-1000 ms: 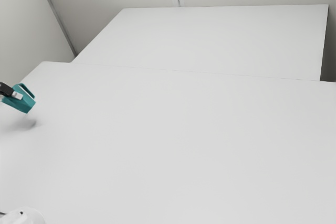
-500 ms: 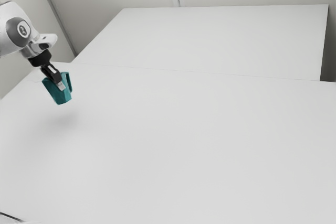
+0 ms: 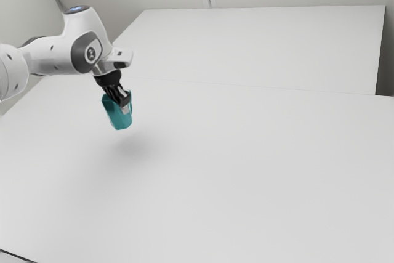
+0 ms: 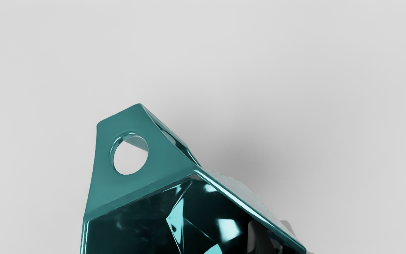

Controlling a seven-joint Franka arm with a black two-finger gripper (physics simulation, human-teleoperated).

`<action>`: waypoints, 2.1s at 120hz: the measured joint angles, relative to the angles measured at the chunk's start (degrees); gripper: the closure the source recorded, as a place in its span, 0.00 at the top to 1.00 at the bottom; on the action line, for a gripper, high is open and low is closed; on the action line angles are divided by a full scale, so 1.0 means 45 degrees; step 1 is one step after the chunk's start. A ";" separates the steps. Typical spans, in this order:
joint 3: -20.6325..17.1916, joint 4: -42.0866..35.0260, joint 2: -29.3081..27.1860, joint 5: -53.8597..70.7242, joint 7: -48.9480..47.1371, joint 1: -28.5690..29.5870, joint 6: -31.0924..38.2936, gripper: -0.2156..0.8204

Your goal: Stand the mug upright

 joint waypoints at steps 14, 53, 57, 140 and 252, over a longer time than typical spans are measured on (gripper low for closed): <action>0.0004 -0.0050 0.0198 0.0711 -0.0796 -0.0382 0.0523 0.03; -0.0066 0.0234 0.1650 0.1254 -0.2232 -0.0849 0.2101 0.03; -0.0087 0.0342 0.1826 0.1196 -0.2324 -0.0927 0.2214 0.03; -0.0021 0.0800 0.2883 0.1220 -0.3384 -0.1456 0.2778 0.49; 0.1639 0.2563 -0.1628 0.1175 -0.3723 -0.2196 -0.2708 0.79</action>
